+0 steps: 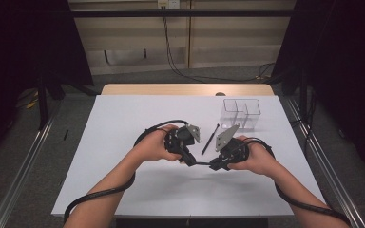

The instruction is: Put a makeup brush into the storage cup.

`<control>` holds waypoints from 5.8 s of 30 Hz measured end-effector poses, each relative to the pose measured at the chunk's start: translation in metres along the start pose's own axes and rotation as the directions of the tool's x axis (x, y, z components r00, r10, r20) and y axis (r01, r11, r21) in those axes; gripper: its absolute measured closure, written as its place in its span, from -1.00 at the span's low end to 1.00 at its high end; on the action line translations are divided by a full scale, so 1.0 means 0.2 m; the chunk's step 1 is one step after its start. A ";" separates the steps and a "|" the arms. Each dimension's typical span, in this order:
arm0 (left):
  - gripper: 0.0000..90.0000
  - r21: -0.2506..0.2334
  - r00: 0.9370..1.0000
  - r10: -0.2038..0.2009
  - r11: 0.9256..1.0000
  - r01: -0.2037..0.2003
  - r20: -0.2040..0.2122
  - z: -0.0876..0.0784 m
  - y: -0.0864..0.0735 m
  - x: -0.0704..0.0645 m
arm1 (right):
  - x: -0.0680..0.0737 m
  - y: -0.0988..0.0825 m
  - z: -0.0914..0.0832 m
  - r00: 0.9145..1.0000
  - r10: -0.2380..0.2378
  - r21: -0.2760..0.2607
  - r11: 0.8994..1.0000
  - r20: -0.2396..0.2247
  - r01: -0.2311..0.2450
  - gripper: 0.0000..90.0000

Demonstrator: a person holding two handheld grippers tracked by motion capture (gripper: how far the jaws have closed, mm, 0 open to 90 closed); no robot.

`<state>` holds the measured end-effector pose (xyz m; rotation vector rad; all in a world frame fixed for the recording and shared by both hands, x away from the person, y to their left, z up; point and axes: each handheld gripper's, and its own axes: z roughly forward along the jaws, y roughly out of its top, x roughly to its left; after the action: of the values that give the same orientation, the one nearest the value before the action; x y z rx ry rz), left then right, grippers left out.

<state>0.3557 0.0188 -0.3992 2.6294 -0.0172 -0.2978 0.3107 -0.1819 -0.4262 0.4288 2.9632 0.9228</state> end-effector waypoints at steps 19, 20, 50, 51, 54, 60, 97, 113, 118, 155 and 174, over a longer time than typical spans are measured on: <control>0.87 -0.067 1.000 0.007 0.998 -0.007 -0.013 -0.05 0.01 0.00 | 0.01 -0.01 0.07 1.000 -0.025 0.024 0.999 0.017 0.025 0.86; 0.86 -0.075 1.000 0.002 0.997 -0.003 -0.014 -0.05 0.00 0.01 | 0.01 -0.01 0.07 0.999 -0.032 0.019 0.999 0.020 0.032 0.86; -0.66 -0.415 0.993 -0.107 0.906 0.079 -0.045 -0.06 -0.21 0.02 | 0.01 -0.07 0.03 0.997 -0.002 -0.038 0.999 0.079 0.005 0.88; -0.70 -0.431 0.993 -0.114 0.898 0.085 -0.043 -0.07 -0.21 0.02 | 0.00 -0.08 0.03 0.997 -0.002 -0.044 0.999 0.078 0.005 0.88; -0.79 -0.456 0.991 -0.128 0.885 0.091 -0.051 -0.07 -0.23 0.02 | 0.00 -0.09 0.03 0.997 0.010 -0.056 0.998 0.079 -0.006 0.88; -0.84 -0.514 0.989 -0.145 0.851 0.104 -0.040 -0.06 -0.26 0.02 | 0.00 -0.11 0.02 0.996 0.037 -0.094 0.995 0.077 -0.030 0.88; -0.97 -0.634 0.986 -0.166 0.765 0.111 -0.029 -0.03 -0.31 0.02 | 0.02 -0.11 0.01 0.988 0.147 -0.306 0.943 0.038 -0.128 0.88; -0.96 -0.662 0.981 -0.191 0.739 0.129 -0.022 0.02 -0.29 0.03 | 0.03 -0.10 0.00 0.980 0.195 -0.397 0.903 0.039 -0.164 0.88; -0.91 -0.684 0.977 -0.211 0.714 0.151 -0.005 0.03 -0.30 0.04 | 0.04 -0.09 -0.01 0.978 0.206 -0.420 0.892 0.044 -0.169 0.88; -0.07 -0.770 0.982 -0.190 0.628 0.111 -0.013 0.03 -0.28 0.03 | 0.04 -0.06 0.00 0.958 0.280 -0.494 0.844 0.070 -0.210 0.88; 0.44 -0.776 0.975 -0.224 0.613 0.149 0.010 0.06 -0.28 0.04 | 0.04 -0.06 0.02 0.950 0.303 -0.512 0.829 0.077 -0.223 0.87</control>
<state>0.3589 0.0619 -0.4366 1.7580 0.3491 -0.1926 0.2998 -0.1867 -0.4349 0.8498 2.4238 1.5454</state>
